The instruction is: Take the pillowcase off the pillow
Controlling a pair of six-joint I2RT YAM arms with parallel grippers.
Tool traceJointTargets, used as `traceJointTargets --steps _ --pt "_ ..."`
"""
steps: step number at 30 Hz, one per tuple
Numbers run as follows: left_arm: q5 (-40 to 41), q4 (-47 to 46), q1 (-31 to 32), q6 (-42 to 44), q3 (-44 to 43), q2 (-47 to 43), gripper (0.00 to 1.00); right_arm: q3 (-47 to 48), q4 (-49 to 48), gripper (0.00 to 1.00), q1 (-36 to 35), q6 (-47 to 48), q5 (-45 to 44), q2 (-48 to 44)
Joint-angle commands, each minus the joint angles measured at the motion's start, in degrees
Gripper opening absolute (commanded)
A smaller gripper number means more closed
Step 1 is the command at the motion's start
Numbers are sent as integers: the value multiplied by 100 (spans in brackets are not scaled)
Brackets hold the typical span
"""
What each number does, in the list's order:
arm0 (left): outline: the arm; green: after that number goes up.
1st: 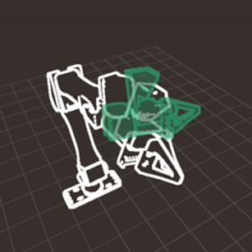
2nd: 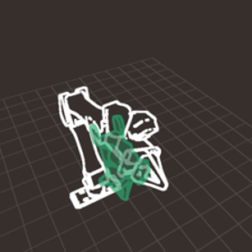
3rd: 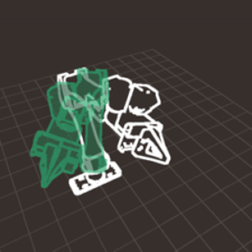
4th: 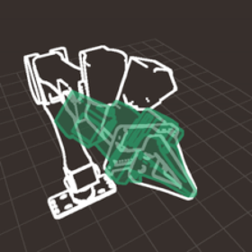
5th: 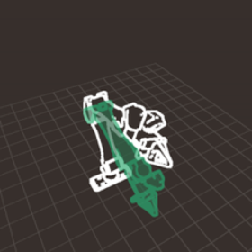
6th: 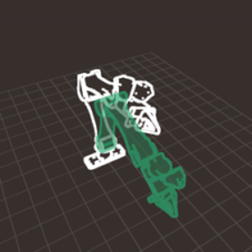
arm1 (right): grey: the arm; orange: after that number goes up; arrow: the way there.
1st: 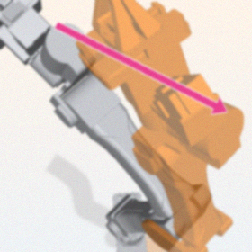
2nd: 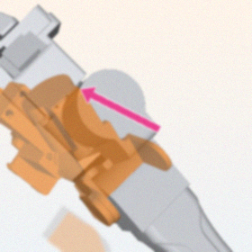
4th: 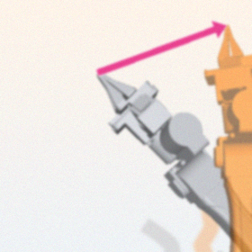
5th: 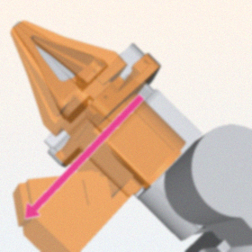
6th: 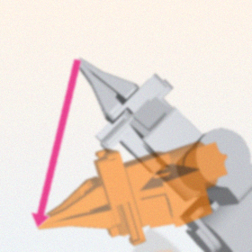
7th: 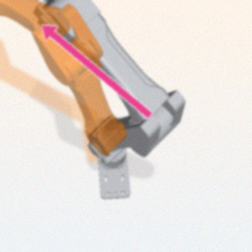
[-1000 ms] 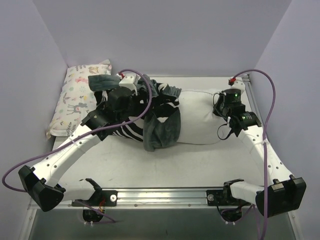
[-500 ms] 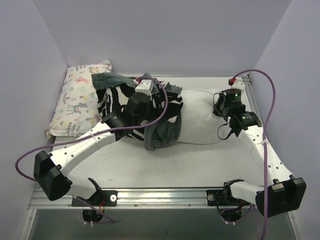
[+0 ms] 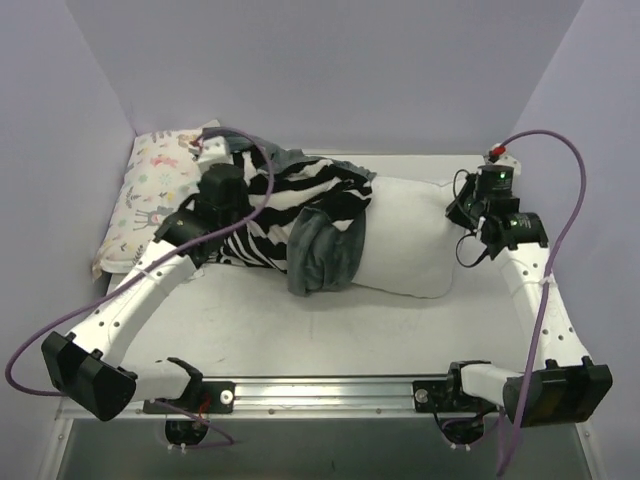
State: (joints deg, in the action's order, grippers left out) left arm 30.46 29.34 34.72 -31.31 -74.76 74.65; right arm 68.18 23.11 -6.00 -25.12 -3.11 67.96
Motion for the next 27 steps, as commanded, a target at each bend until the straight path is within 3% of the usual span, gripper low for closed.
traceJointTargets --steps 1,5,9,12,13,14,15,17,22,27 --pt "717 615 -1096 55 -232 -408 0 704 826 0 582 -72 -173 76" --pt "59 661 -2161 -68 75 -539 0 1083 1063 0 1258 -63 117 112" --pt "-233 546 -2048 -33 181 -575 0 1039 1055 0 1268 -98 267 94" --pt "-1206 310 -1978 133 207 -557 1 899 1002 0 1023 -1 189 147" --pt "-1609 187 -1873 134 199 -574 28 777 976 0 944 16 110 112" --pt "-1770 29 -1724 177 251 -723 48 697 941 0 899 8 92 94" --pt "-1789 -146 -1166 308 304 -820 63 635 854 0 829 8 118 77" --pt "-1298 -402 -557 406 313 -1109 80 556 835 0 750 16 31 41" --pt "-560 -649 1210 520 287 -1103 84 538 809 0 469 34 -110 -37" --pt "-295 -798 1529 407 392 -461 87 564 800 0 380 69 -146 -178"
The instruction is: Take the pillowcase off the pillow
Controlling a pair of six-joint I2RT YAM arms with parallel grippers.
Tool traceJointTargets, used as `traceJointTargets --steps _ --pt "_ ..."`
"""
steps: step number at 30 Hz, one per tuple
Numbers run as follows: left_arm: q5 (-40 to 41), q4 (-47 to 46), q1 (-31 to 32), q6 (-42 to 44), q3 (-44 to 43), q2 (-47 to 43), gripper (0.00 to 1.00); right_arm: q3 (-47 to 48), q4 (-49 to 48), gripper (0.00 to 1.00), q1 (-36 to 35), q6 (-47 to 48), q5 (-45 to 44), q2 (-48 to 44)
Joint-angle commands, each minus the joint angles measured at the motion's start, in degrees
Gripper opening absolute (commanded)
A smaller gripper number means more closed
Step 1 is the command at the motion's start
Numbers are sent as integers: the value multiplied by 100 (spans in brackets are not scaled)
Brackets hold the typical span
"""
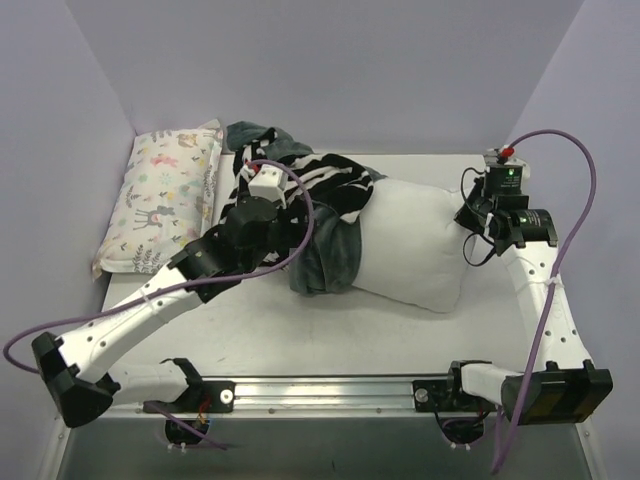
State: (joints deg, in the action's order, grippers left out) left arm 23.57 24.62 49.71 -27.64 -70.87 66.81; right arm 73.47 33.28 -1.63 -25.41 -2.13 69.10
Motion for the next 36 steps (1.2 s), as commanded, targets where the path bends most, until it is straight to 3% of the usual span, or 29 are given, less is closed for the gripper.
traceJointTargets --steps 1,8,10,12,13,14,15,16,20,21,26,28,32,35,36 --pt "420 -492 38 39 38 472 87 36 -199 0 -57 115 -244 -335" --pt "-142 -1310 12 460 196 1071 90 44 -172 0 -66 133 -226 -389" --pt "-143 -1206 -40 461 135 1220 86 97 -155 0 -66 159 -252 -380" --pt "119 -865 -181 348 30 1273 68 141 -111 0 -48 185 -314 -380" --pt "191 -723 -268 277 3 1300 45 202 -94 0 -39 194 -323 -380" --pt "252 -557 -417 76 -32 1300 32 220 -59 0 13 194 -332 -380" --pt "366 -381 -741 -21 -58 1291 12 264 -41 0 48 194 -314 -380" --pt "446 -75 -961 -118 -58 1230 0 290 -6 0 75 194 -306 -380" --pt "1156 402 -2147 -197 117 870 0 466 152 0 319 177 -253 -345" --pt "1211 499 -2942 -242 178 774 0 484 170 0 460 168 -218 -336" --pt "861 474 -4258 -269 451 465 0 519 206 0 646 124 -148 -266" --pt "133 333 -4225 -50 460 526 0 545 197 0 646 89 -25 -195" --pt "-124 43 -3129 381 548 728 0 519 153 0 637 89 90 -81" --pt "-421 61 -2845 321 513 1176 0 510 135 0 585 89 169 -98" --pt "-485 -1 -2801 312 522 1299 0 528 118 12 515 115 169 -116"
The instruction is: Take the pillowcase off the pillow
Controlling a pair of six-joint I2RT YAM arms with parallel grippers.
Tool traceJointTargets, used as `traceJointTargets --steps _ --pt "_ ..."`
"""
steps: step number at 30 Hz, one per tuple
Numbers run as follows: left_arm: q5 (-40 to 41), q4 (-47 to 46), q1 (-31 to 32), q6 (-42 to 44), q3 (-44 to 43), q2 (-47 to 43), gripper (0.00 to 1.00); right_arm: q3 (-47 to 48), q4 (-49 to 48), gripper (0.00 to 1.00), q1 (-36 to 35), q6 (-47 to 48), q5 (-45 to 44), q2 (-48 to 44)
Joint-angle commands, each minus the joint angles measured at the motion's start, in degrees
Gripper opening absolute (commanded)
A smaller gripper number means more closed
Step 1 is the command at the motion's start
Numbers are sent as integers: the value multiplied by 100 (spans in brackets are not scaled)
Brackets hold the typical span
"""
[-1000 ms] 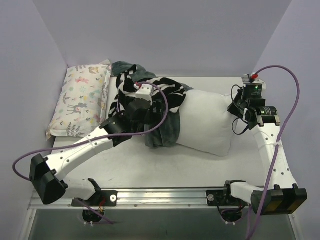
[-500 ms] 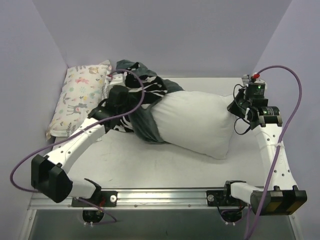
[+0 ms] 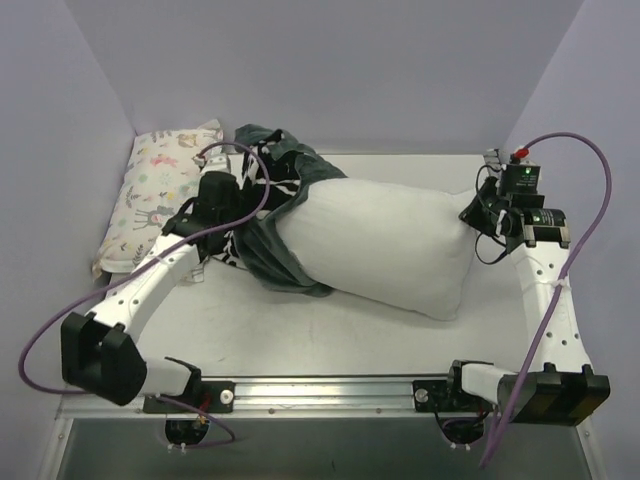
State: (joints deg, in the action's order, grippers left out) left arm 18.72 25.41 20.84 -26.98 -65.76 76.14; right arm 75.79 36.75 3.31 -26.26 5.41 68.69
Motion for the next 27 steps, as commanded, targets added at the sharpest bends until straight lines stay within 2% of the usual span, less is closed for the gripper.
traceJointTargets --steps 1,2,3,6,8,12,13,17,20,23,27 --pt "-26 -106 156 194 -7 593 0 374 -221 25 -84 218 -611 -57" --pt "-113 -167 209 141 10 700 1 427 -204 38 -189 279 -672 -57" --pt "-158 -307 332 106 28 788 2 463 -186 58 -512 314 -812 -57" --pt "-263 -379 665 -9 -42 1166 3 595 -142 76 -1163 393 -1348 -92" --pt "-185 -379 912 -44 -112 1342 3 647 -72 80 -1498 446 -1875 -84" --pt "-193 -387 1369 -298 -157 1386 2 665 -63 89 -2333 657 -2333 -75" --pt "-193 -396 1509 -351 -157 1343 3 648 -89 90 -2883 770 -2421 -75" --pt "-333 -361 1756 -614 -209 1228 2 350 -290 98 -3809 1000 -2677 153" --pt "-352 -362 1879 -659 -192 1105 2 24 -554 100 -3995 1088 -2177 539" --pt "-238 -282 1845 -624 -244 1079 2 -196 -791 100 -4040 1062 -2167 865" --pt "-246 -177 1801 -563 -368 1061 2 -301 -1108 100 -3882 1106 -1922 1838"
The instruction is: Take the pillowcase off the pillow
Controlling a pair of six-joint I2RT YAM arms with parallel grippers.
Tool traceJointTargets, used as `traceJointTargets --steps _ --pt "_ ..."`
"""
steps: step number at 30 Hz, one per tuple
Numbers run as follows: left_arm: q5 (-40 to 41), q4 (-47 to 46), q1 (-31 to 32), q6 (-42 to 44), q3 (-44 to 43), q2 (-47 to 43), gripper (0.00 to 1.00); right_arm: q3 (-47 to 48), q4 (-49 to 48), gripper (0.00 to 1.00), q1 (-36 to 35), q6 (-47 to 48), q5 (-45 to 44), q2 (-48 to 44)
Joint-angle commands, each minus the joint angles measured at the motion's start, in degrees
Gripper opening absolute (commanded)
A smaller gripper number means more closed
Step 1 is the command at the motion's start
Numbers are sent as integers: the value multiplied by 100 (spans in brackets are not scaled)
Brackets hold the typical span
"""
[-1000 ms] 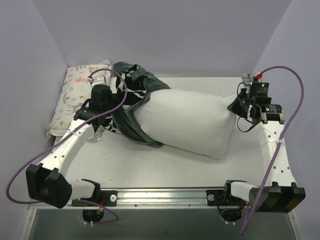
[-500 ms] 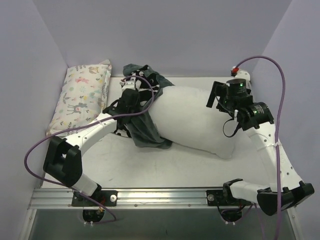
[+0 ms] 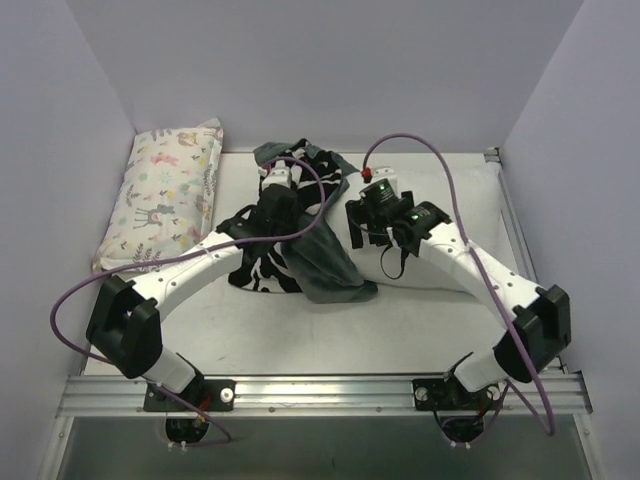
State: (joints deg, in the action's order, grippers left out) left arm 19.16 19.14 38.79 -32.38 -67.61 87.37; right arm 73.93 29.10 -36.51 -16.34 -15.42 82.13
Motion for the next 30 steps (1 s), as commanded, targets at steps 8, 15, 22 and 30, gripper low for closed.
traceJointTargets --steps 8,15,22,30 --pt "-579 434 85 373 -937 -211 32 -81 -994 0 381 -571 1488 1447" --pt "288 380 910 286 -754 -1081 76 121 -1091 0 575 -1169 2166 1104" --pt "1864 320 2133 -882 307 -951 84 218 -1100 0 680 -1486 2377 568" --pt "2276 -473 2151 -981 495 -29 82 332 -784 0 706 -1355 2289 -240"
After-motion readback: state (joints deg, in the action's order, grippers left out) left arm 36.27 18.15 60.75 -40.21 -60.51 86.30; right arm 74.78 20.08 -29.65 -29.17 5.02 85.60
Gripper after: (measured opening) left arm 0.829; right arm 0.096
